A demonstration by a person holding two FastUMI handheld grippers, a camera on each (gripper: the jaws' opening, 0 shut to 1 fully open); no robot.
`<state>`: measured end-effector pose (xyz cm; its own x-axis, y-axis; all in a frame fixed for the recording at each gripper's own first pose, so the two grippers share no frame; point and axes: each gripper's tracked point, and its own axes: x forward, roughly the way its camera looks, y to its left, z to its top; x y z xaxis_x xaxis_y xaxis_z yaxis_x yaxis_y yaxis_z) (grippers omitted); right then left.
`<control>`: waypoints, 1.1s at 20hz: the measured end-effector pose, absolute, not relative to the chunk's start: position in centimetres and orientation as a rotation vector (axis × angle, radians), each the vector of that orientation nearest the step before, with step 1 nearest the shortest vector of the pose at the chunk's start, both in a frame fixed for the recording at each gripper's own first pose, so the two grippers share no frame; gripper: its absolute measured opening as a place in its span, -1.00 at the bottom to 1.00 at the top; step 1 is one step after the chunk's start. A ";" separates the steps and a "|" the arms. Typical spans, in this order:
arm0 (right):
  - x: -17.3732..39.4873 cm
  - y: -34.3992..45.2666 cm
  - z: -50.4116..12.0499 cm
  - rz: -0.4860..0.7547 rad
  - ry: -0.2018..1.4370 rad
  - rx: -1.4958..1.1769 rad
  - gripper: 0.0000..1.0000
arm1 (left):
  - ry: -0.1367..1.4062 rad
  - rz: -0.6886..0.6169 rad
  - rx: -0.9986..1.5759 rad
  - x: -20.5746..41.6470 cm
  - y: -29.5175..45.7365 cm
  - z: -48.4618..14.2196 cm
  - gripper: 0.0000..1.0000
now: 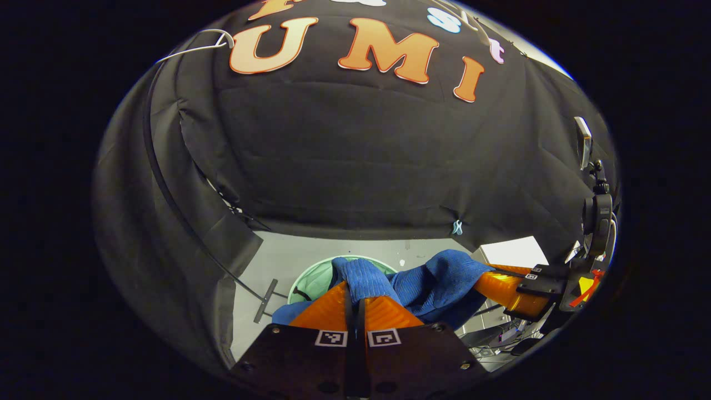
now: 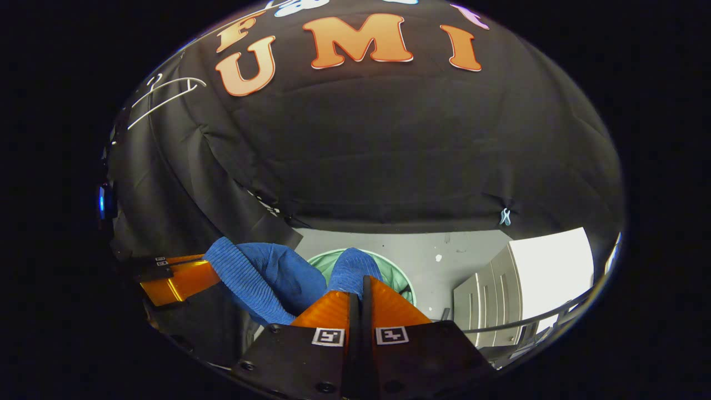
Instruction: Grasp the clothes on the hanger with both hands and then place them into the laundry hamper below.
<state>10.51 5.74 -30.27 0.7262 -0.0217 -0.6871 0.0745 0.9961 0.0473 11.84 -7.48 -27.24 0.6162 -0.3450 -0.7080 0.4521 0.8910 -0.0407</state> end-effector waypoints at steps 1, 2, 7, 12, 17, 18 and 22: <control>10.3 5.8 -31.0 -0.056 0.774 0.068 -0.85 | 0.798 -0.456 0.153 11.9 -7.3 -28.0 -1.00; 10.4 5.5 -31.8 -0.059 0.793 0.062 -0.85 | 0.816 -0.447 0.162 11.9 -7.0 -28.7 -1.00; 9.4 5.5 -34.9 -0.086 0.896 0.074 -0.84 | 0.935 -0.437 0.179 11.0 -6.0 -32.0 -0.99; 9.1 5.5 -35.7 -0.106 0.934 0.128 -0.80 | 1.001 -0.400 0.225 11.0 -4.8 -33.4 -0.94; 9.2 4.8 -35.0 -0.107 0.914 0.123 -0.34 | 1.080 -0.372 0.209 9.8 -3.8 -35.4 -0.72; 9.1 4.6 -35.0 -0.110 0.911 0.118 -0.39 | 1.084 -0.372 0.210 9.7 -3.6 -35.2 -0.52; 8.7 4.7 -35.5 -0.115 0.914 0.123 0.00 | 1.072 -0.351 0.201 10.2 -2.9 -35.0 0.14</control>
